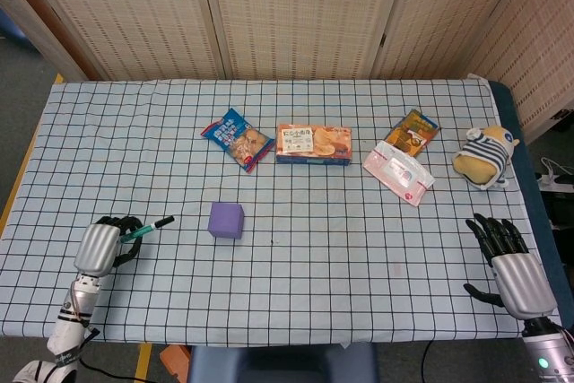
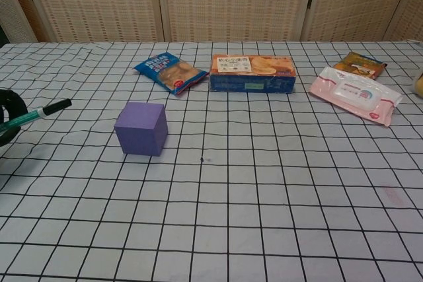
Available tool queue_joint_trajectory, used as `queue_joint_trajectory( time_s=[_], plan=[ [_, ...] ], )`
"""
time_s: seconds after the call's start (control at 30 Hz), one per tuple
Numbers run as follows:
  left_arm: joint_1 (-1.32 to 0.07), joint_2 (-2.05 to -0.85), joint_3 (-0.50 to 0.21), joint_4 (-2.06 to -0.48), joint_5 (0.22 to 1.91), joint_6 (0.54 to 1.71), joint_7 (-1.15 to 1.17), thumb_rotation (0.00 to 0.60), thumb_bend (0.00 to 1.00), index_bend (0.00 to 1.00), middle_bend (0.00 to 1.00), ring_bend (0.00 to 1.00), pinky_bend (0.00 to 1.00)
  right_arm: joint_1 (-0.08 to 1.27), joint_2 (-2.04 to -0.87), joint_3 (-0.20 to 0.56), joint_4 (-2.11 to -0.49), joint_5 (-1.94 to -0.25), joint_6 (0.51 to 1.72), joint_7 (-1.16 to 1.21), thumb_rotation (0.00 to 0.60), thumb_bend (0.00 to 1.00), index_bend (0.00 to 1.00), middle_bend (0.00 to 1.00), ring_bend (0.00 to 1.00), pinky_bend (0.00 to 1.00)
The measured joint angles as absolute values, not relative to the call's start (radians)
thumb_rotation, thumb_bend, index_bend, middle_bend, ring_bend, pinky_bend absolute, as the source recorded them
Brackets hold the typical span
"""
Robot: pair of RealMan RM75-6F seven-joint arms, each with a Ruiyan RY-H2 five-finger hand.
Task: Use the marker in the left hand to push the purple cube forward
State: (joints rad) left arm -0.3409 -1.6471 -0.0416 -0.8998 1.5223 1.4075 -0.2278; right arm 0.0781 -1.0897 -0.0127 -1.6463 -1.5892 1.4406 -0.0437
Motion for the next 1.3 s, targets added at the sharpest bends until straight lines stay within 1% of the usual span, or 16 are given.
queue_joint_trajectory(
  time_s=[0.17, 0.27, 0.4, 0.5, 0.67, 0.77, 0.9, 1.0, 1.3],
  plan=[
    [-0.353, -1.642, -0.015, -0.861, 1.586, 1.431, -0.234, 0.6, 0.55, 0.91, 0.98, 0.68, 0.45, 0.082, -1.092, -0.019, -1.651, -1.591, 1.427, -0.054, 0.6, 0.0, 0.0, 0.0, 0.0, 0.0],
    [-0.381, -1.663, -0.01, -0.772, 1.616, 1.442, -0.245, 0.6, 0.55, 0.91, 0.98, 0.68, 0.45, 0.084, -1.092, -0.026, -1.656, -1.598, 1.417, -0.06, 0.6, 0.0, 0.0, 0.0, 0.0, 0.0],
    [-0.428, -1.704, -0.003, -0.609, 1.65, 1.447, -0.299, 0.6, 0.55, 0.9, 0.97, 0.68, 0.44, 0.083, -1.089, -0.032, -1.663, -1.606, 1.419, -0.062, 0.6, 0.0, 0.0, 0.0, 0.0, 0.0],
    [-0.467, -1.734, 0.004, -0.491, 1.677, 1.455, -0.367, 0.6, 0.55, 0.9, 0.97, 0.68, 0.44, 0.089, -1.081, -0.022, -1.672, -1.602, 1.421, -0.067, 0.6, 0.0, 0.0, 0.0, 0.0, 0.0],
    [-0.504, -1.763, 0.027, -0.435, 1.703, 1.435, -0.437, 0.6, 0.55, 0.9, 0.97, 0.68, 0.44, 0.108, -1.015, 0.0, -1.798, -1.544, 1.385, -0.117, 0.6, 0.0, 0.0, 0.0, 0.0, 0.0],
    [-0.529, -1.797, 0.047, -0.371, 1.719, 1.41, -0.467, 0.6, 0.55, 0.9, 0.97, 0.68, 0.44, 0.119, -0.981, 0.013, -1.854, -1.5, 1.36, -0.157, 0.6, 0.0, 0.0, 0.0, 0.0, 0.0],
    [-0.558, -1.85, 0.073, -0.288, 1.732, 1.373, -0.503, 0.6, 0.55, 0.9, 0.97, 0.68, 0.44, 0.121, -0.972, 0.017, -1.861, -1.494, 1.358, -0.161, 0.6, 0.0, 0.0, 0.0, 0.0, 0.0],
    [-0.572, -1.871, 0.08, -0.257, 1.73, 1.345, -0.517, 0.6, 0.55, 0.9, 0.97, 0.68, 0.44, 0.119, -0.971, 0.016, -1.861, -1.496, 1.361, -0.16, 0.6, 0.0, 0.0, 0.0, 0.0, 0.0],
    [-0.599, -1.904, 0.083, -0.234, 1.709, 1.308, -0.549, 0.6, 0.55, 0.9, 0.97, 0.68, 0.44, 0.12, -0.971, 0.02, -1.86, -1.489, 1.363, -0.16, 0.6, 0.0, 0.0, 0.0, 0.0, 0.0]
  ],
)
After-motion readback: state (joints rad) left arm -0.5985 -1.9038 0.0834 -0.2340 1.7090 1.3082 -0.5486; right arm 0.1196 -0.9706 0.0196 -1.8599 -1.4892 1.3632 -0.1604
